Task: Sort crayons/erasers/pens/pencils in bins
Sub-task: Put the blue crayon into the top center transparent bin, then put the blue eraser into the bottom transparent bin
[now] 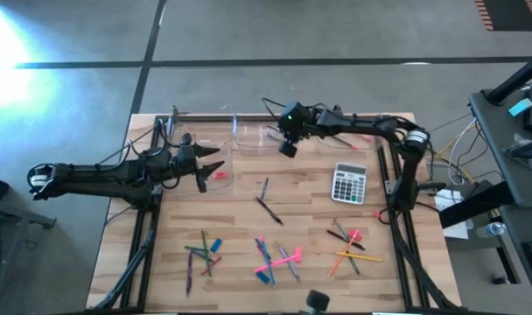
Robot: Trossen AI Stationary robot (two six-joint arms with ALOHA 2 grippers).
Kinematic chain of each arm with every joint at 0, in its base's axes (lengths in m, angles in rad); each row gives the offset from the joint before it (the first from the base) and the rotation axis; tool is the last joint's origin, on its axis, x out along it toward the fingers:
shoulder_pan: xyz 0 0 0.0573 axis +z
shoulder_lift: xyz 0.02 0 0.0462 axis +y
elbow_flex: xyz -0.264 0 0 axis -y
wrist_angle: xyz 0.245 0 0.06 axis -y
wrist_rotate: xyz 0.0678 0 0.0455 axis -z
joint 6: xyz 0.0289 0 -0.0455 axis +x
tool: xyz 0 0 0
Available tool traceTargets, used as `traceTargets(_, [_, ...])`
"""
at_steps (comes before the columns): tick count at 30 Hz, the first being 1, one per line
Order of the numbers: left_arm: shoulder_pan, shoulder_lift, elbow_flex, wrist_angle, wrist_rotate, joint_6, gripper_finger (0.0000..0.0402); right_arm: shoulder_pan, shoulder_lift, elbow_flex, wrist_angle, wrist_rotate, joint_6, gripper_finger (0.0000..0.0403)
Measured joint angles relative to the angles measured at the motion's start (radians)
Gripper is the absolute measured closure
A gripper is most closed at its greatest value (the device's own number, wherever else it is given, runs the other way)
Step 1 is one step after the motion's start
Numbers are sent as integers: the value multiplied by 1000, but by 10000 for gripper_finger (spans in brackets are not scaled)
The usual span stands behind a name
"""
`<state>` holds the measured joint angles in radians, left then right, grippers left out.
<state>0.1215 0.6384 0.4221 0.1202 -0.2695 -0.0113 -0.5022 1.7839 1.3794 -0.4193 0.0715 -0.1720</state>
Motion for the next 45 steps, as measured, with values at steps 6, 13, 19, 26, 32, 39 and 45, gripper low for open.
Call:
traceTargets(6, [1,-11,0,-2,0,21,207,-2,27,53,-66,-38,-57,366])
traceTargets(13, [1,-10,0,2,0,23,207,0,-1,75,-142,-37,-36,316])
traceTargets(19, [1,-9,0,0,0,23,207,26,-75,75,-216,-50,34,295])
traceTargets(26, [0,-8,2,3,2,-7,207,163,-154,31,-266,-183,123,305])
traceTargets(32, [0,-1,0,1,3,-10,207,355,-258,-90,-140,-176,168,313])
traceTargets(39, [0,23,1,3,12,-10,207,593,-429,-285,26,-174,254,314])
traceTargets(45, [0,70,13,19,80,-13,207,748,-578,-460,134,-41,364,314])
